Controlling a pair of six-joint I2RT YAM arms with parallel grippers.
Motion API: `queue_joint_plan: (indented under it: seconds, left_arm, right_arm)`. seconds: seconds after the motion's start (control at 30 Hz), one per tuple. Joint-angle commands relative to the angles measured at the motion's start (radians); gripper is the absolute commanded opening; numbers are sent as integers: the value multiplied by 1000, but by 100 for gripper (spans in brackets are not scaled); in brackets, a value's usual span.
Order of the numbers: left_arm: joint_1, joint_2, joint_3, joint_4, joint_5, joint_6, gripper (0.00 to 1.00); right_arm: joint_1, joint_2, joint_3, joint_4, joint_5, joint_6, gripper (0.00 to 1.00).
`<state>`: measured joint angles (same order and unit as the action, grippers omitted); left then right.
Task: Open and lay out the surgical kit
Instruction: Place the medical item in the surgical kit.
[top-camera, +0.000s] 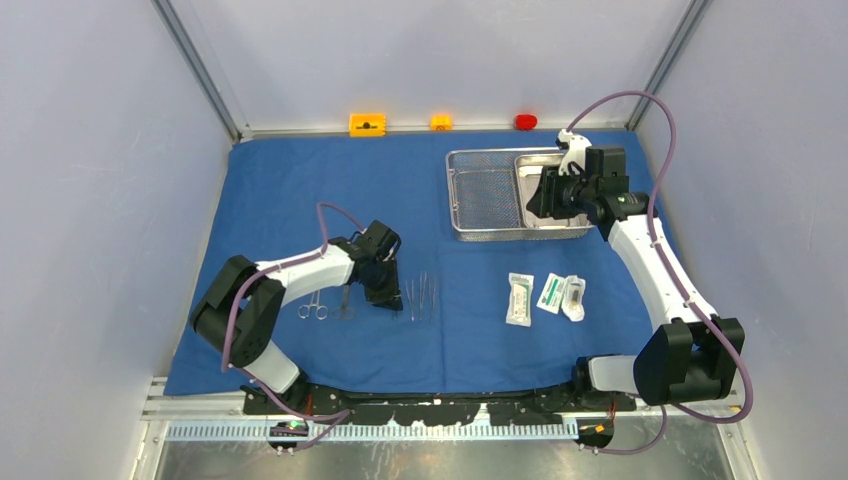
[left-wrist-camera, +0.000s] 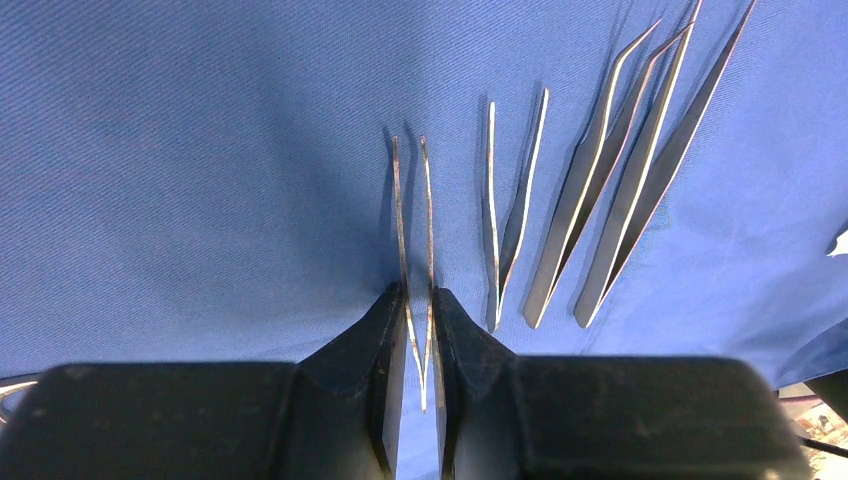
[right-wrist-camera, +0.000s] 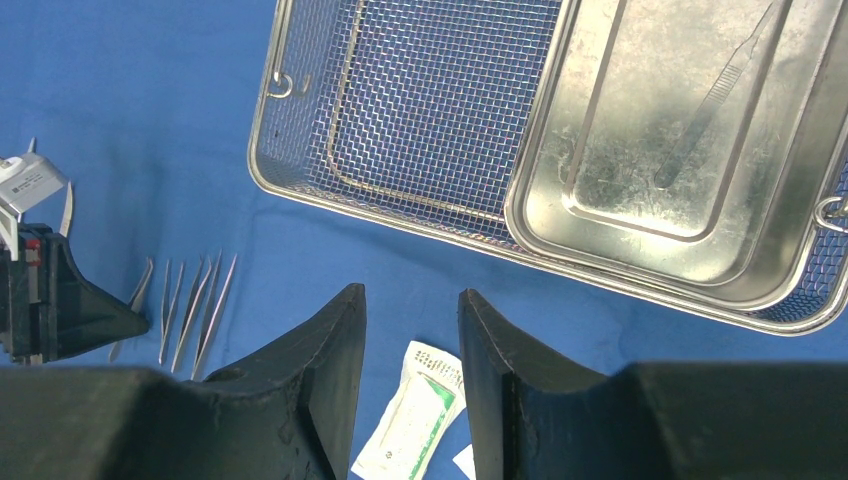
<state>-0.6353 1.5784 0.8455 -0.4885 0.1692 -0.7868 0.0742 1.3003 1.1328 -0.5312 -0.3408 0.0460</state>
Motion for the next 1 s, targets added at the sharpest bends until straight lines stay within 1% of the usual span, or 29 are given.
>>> queue_joint_plan:
  seconds: [0.0, 0.97]
  left_arm:
    - [-5, -25, -15, 18, -13, -2, 18]
    - [-5, -41, -20, 10, -7, 0, 19]
  right_arm:
    - [-7, -44, 3, 27, 6, -16, 44]
    - [-6, -40, 10, 21, 19, -18, 44]
